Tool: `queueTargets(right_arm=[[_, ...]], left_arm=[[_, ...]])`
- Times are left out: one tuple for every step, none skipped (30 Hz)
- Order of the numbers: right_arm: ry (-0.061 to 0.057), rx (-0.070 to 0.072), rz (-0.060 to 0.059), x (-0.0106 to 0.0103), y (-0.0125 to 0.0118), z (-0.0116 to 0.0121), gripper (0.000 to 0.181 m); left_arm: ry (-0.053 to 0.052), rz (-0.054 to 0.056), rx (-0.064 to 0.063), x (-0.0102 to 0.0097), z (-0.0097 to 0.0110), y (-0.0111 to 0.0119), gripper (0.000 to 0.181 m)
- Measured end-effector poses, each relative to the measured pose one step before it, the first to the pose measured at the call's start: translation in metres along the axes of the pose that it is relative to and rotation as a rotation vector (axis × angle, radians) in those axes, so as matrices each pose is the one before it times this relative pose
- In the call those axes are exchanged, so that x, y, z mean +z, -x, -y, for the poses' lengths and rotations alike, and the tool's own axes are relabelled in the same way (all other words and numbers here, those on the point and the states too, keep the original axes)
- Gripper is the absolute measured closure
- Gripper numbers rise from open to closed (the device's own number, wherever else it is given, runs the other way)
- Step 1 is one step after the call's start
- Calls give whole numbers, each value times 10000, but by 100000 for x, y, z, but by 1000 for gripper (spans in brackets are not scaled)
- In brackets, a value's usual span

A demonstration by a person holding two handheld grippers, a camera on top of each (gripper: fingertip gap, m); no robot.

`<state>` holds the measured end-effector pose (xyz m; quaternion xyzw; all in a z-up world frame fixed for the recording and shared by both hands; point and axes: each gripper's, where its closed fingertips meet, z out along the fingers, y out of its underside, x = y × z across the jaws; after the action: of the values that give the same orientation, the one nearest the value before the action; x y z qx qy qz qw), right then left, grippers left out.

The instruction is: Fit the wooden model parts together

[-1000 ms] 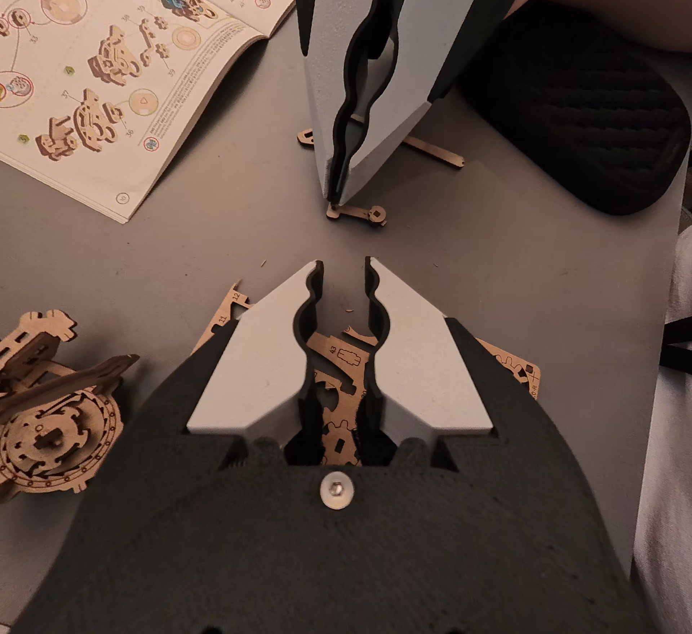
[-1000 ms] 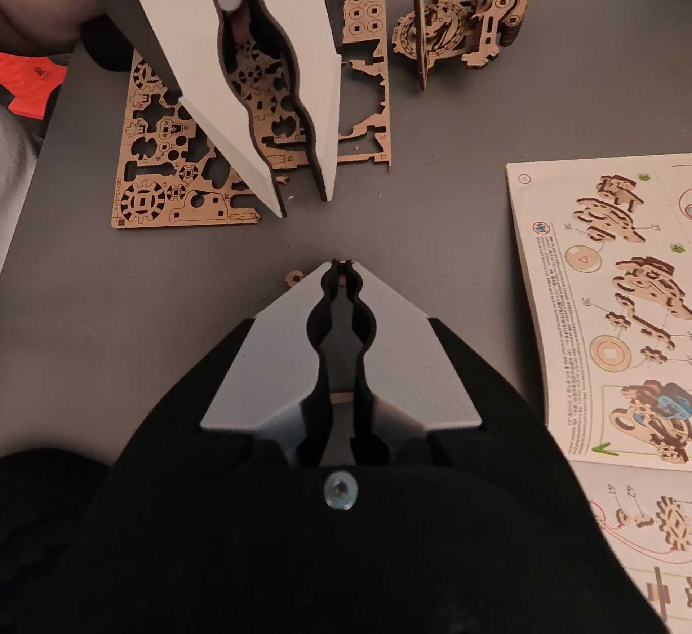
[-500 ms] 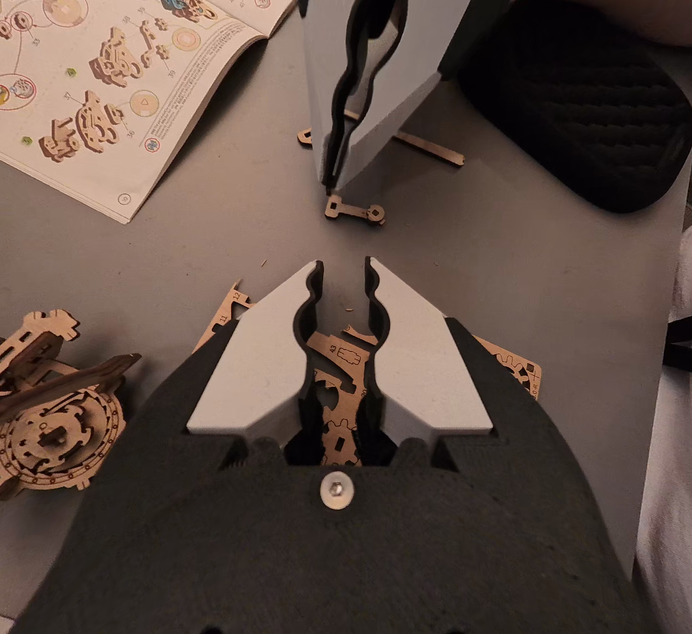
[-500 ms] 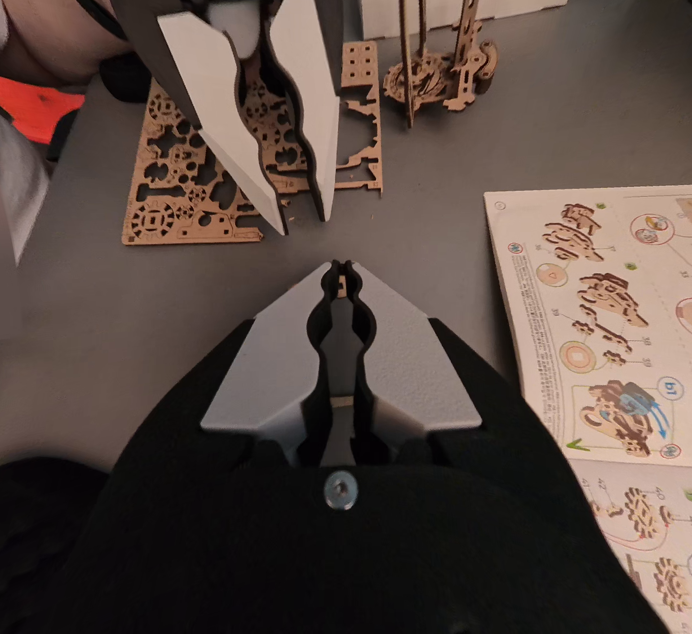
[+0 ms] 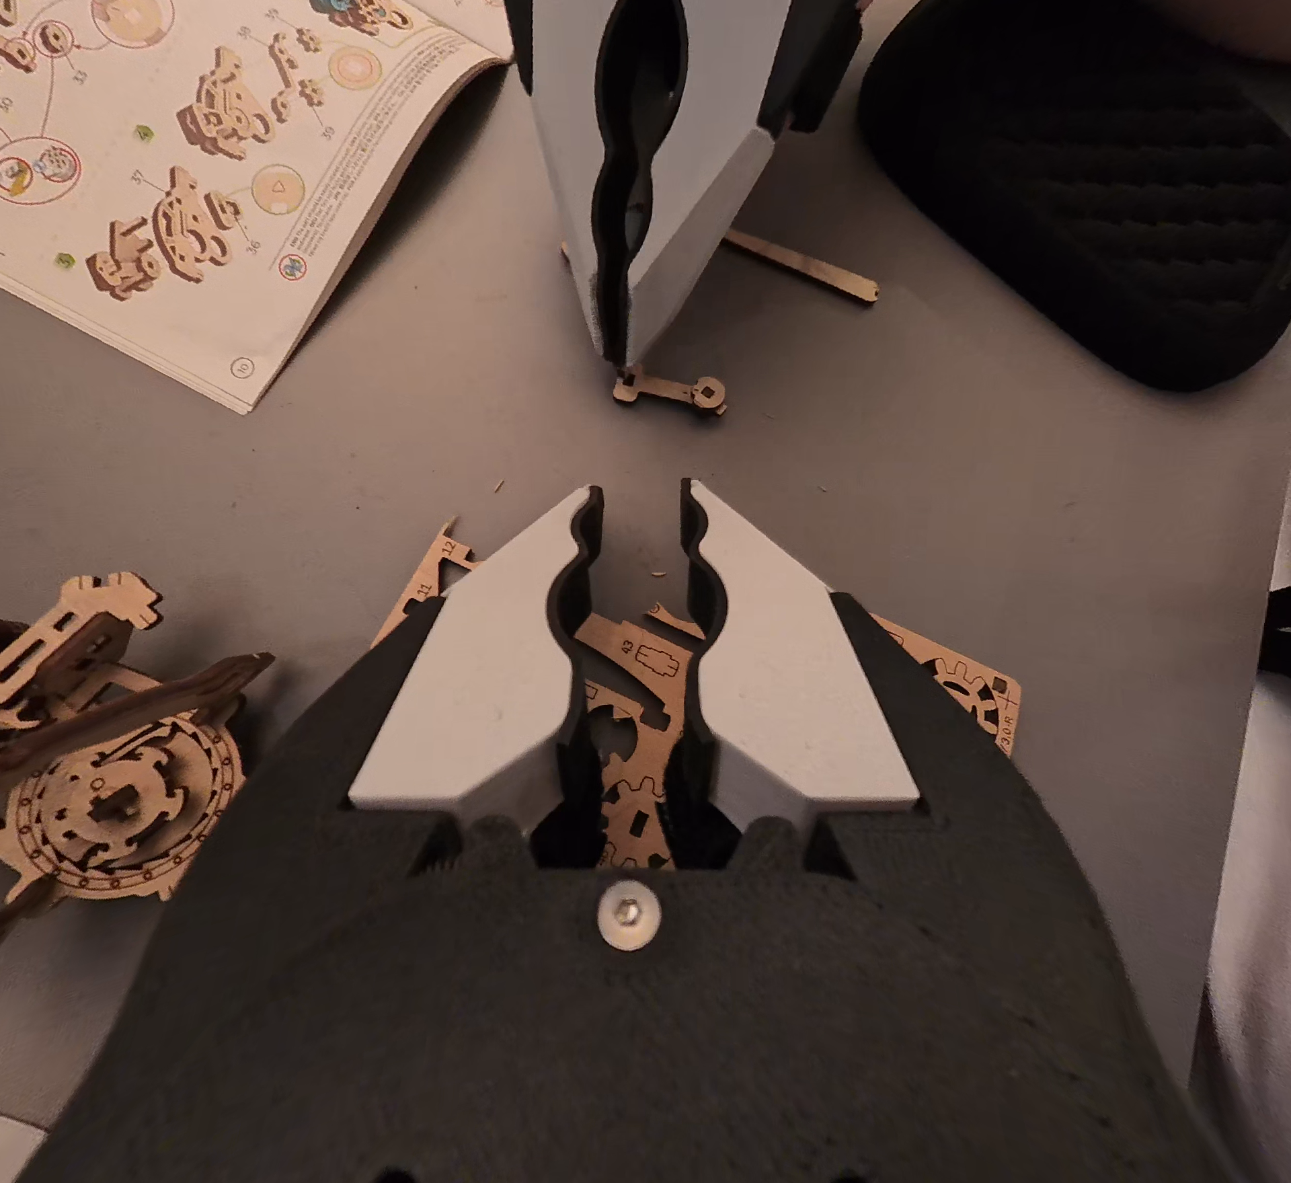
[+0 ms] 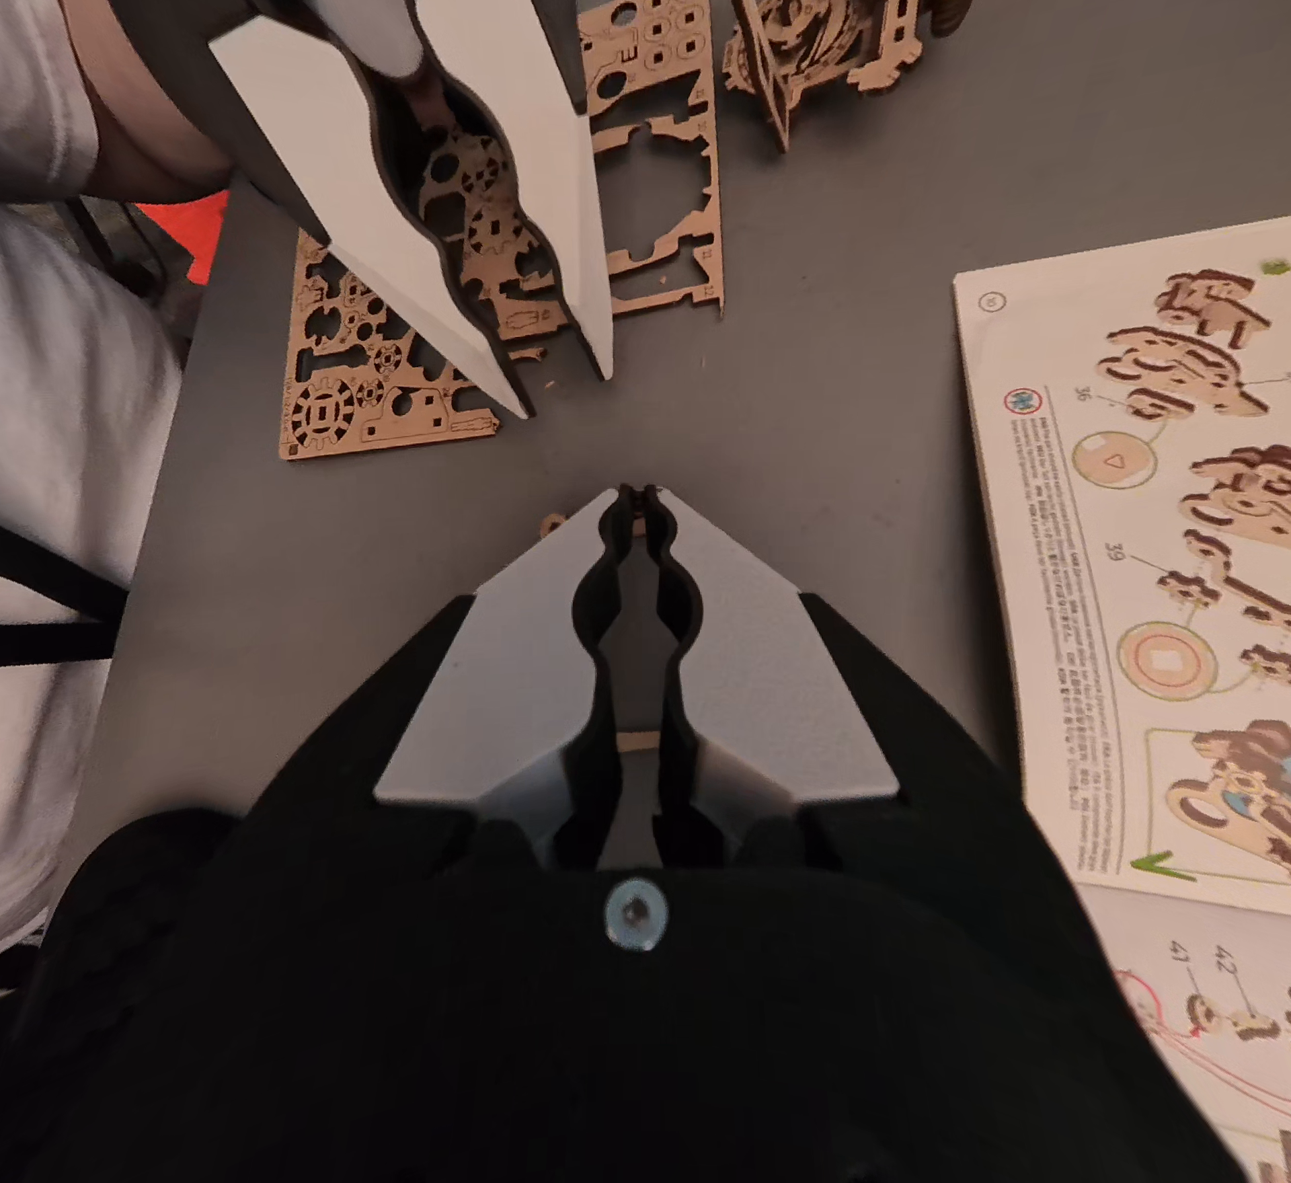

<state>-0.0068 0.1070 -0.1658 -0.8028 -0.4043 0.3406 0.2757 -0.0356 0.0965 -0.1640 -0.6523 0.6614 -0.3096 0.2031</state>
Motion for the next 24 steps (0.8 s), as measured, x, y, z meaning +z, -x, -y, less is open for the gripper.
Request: queueTargets(right_arm=[[11, -33, 10, 0, 46, 92, 180], [43, 18, 73, 8, 140, 46, 180], [39, 10, -20, 5, -26, 5, 180], [41, -38, -52, 12, -64, -52, 180], [37, -22, 48, 27, 81, -60, 180], [14, 27, 37, 49, 43, -25, 180], [40, 2, -68, 55, -118, -42, 180], [111, -31, -58, 83, -79, -163, 180], [99, -34, 48, 91, 100, -131, 180], [-20, -14, -1, 56, 31, 48, 180], [10, -7, -16, 23, -10, 6, 180], [34, -17, 3, -23, 15, -29, 180], [33, -29, -15, -53, -19, -41, 180], [8, -22, -55, -42, -83, -5, 180], [6, -9, -22, -20, -30, -11, 180], [22, -29, -16, -11, 1, -17, 180], [40, -74, -43, -5, 2, -10, 180], [80, -155, -67, -11, 9, -26, 180], [122, -264, -84, -13, 68, -27, 180], [159, -361, -37, 21, 180, -60, 180], [150, -286, -40, 19, 140, -36, 180], [137, -117, -65, 3, 6, -9, 180], [108, -67, 22, 2, 71, -34, 180], [77, -83, 72, -26, 100, -63, 180]], left_arm=[[23, 22, 30, 21, -20, -14, 161], [24, 23, 32, 22, -21, -21, 161], [18, 20, 32, 27, -26, -24, 161], [16, 14, 23, 25, -8, -21, 161], [14, -3, 13, 24, -19, -32, 161], [4, -15, 4, 31, -5, -54, 161], [3, -22, 0, 22, -11, -47, 161], [8, -13, 8, 21, -4, -49, 161], [6, 0, 17, 15, -9, -26, 161], [3, 2, 15, 10, 3, -25, 161], [-5, -6, 8, 7, 20, -33, 161], [-10, -15, 4, 4, 21, -48, 161], [-5, -11, 1, 6, 6, -35, 161], [6, -5, 5, 12, -9, -22, 161], [16, 3, 11, 27, -28, -3, 161], [17, 8, 11, 19, -22, 4, 161], [11, -1, 4, 22, -29, -4, 161], [7, -11, -6, 20, -8, 4, 161], [9, -16, -14, 19, -25, -8, 161], [6, -13, -10, 14, -14, -2, 161], [4, -4, -5, 10, -4, 3, 161], [-1, 4, 2, -1, 1, 16, 161], [-5, 13, 7, -16, 13, 10, 161], [-1, 16, 5, -13, 0, 24, 161]])
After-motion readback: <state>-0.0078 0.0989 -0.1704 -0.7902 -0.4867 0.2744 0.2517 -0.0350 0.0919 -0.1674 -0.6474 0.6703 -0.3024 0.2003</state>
